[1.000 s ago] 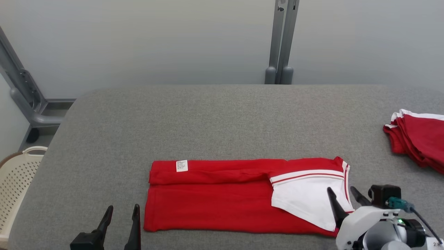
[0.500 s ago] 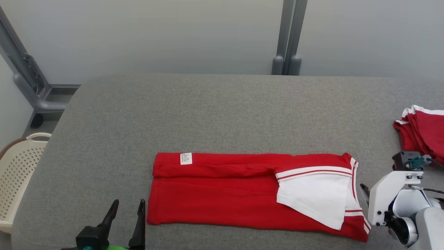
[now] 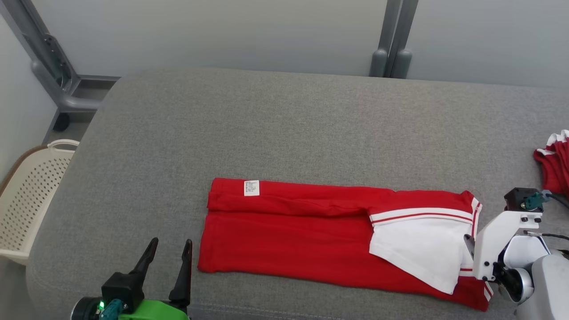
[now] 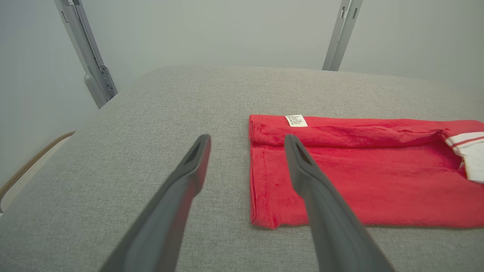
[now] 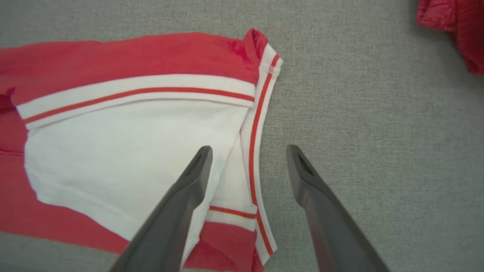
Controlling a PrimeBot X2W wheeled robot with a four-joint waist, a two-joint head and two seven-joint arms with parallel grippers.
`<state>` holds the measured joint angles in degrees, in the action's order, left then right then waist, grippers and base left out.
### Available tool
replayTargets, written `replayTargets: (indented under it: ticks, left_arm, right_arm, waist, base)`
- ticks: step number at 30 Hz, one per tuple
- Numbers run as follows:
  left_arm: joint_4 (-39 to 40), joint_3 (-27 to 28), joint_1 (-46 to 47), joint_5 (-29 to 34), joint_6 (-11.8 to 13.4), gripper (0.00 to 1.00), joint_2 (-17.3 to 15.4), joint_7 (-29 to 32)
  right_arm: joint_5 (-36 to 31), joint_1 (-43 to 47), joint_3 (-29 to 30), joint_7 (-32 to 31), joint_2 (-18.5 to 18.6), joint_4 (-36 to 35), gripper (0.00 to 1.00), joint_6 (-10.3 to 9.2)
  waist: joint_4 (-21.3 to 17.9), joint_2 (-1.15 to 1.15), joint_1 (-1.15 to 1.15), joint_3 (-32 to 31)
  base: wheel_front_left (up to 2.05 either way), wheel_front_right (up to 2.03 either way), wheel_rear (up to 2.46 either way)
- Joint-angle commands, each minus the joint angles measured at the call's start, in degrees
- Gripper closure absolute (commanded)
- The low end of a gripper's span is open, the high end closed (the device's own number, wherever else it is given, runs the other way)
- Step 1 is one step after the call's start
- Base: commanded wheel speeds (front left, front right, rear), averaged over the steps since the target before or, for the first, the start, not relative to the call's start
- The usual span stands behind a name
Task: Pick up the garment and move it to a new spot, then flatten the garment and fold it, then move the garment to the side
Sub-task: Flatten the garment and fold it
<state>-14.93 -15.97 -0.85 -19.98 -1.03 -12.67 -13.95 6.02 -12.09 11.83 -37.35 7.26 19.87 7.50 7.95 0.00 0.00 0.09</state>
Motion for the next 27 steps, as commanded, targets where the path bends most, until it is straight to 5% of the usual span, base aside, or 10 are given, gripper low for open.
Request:
replayTargets:
  ticks: [1,20,23,27]
  left_arm:
    - [0.5,-0.1,1.4,0.4,-0.2,0.00,-0.2,0.1]
    - [0.2,-1.2,3.3,0.1,0.2,0.00,-0.2,0.1]
    - [0.0,-1.5,3.3,-0.1,0.1,0.00,-0.2,0.1]
    - [-0.5,-1.8,3.1,-0.4,-0.1,0.00,-0.2,0.2]
  right_arm:
    - [-0.4,-0.9,0.5,0.5,0.6,1.2,0.00,-0.03]
    - [0.8,-3.7,0.4,-2.7,-0.3,11.4,0.00,-0.02]
    - [1.7,-3.6,0.0,-3.0,-1.2,12.1,1.00,0.07]
    - [1.3,-3.2,0.3,-2.5,-0.7,12.6,1.00,-0.03]
  waist:
    - [1.1,0.00,0.00,1.6]
    - [2.4,0.00,0.00,5.5]
    - [2.2,0.00,0.00,5.1]
    - [2.0,0.00,0.00,4.2]
  base:
    - [0.00,0.00,0.00]
    - [0.00,0.00,0.00]
    - [0.00,0.00,0.00]
    - [0.00,0.00,0.00]
